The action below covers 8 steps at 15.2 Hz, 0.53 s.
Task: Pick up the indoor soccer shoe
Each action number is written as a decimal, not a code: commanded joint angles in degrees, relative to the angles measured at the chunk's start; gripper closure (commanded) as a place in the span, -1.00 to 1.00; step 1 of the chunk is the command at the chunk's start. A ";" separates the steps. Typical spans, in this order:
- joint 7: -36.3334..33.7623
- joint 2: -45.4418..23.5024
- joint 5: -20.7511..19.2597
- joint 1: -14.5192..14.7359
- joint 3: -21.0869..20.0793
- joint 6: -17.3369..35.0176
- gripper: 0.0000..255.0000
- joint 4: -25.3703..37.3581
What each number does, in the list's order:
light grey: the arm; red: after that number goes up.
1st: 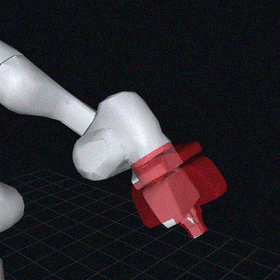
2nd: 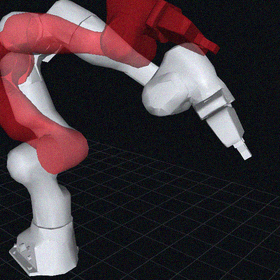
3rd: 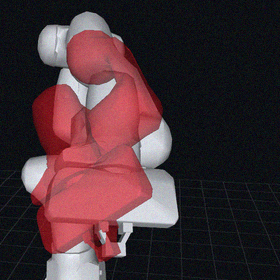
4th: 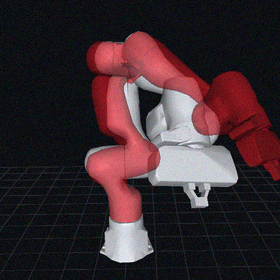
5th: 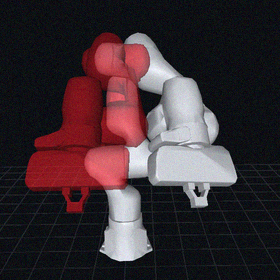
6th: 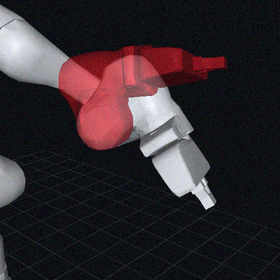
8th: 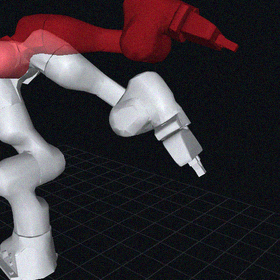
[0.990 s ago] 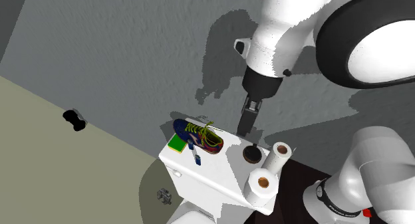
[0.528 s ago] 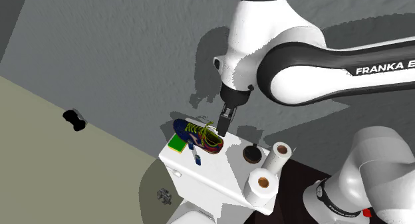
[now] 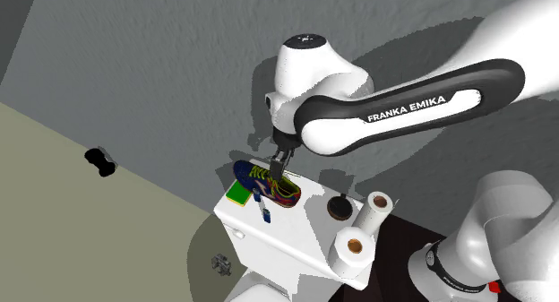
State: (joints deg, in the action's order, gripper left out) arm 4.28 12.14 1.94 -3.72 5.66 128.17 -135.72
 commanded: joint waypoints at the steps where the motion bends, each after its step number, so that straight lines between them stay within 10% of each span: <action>1: 0.43 -4.40 -0.13 -0.16 0.30 3.07 -1.00 1.38; 8: 2.83 -19.34 0.03 -1.37 1.60 10.54 -1.00 8.82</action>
State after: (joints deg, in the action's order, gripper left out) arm 6.91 -5.27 2.00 -4.95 7.14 137.78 -127.94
